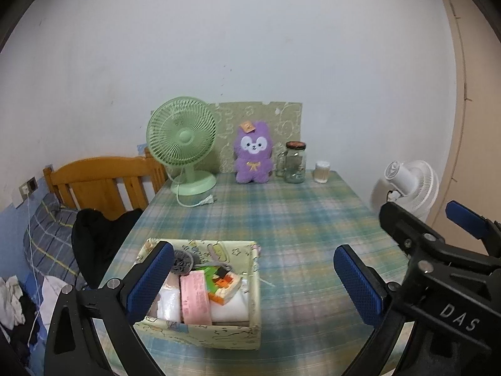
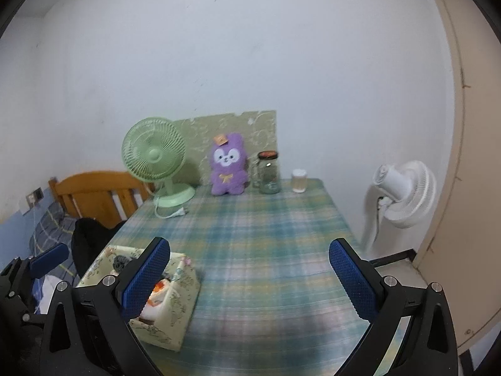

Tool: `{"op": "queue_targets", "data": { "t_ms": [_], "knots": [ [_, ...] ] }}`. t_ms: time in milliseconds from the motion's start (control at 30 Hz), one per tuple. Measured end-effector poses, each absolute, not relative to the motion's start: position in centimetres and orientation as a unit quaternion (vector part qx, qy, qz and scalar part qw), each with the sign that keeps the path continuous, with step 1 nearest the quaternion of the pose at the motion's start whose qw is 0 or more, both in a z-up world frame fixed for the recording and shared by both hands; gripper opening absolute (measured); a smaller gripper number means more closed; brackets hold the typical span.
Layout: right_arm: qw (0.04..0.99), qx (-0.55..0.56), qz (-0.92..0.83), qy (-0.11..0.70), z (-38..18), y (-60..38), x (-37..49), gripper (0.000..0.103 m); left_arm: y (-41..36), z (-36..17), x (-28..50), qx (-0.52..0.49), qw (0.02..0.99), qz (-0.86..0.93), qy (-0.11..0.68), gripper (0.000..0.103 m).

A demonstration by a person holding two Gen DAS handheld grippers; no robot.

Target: Organize soft objects

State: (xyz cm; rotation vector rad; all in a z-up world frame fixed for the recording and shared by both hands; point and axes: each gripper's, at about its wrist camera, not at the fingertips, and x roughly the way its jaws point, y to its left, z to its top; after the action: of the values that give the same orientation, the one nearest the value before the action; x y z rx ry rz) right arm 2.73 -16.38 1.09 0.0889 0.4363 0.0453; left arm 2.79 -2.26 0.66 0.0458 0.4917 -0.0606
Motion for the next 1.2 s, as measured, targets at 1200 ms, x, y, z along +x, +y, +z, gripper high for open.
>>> {"op": "queue_targets", "data": {
  "t_ms": [1200],
  "knots": [
    [0.984,0.034,-0.016,0.177,2.8,-19.2,-2.3,0.103,-1.3,3.0,-1.0,0.004,0.98,-0.012,0.196,0.103]
  ]
}}
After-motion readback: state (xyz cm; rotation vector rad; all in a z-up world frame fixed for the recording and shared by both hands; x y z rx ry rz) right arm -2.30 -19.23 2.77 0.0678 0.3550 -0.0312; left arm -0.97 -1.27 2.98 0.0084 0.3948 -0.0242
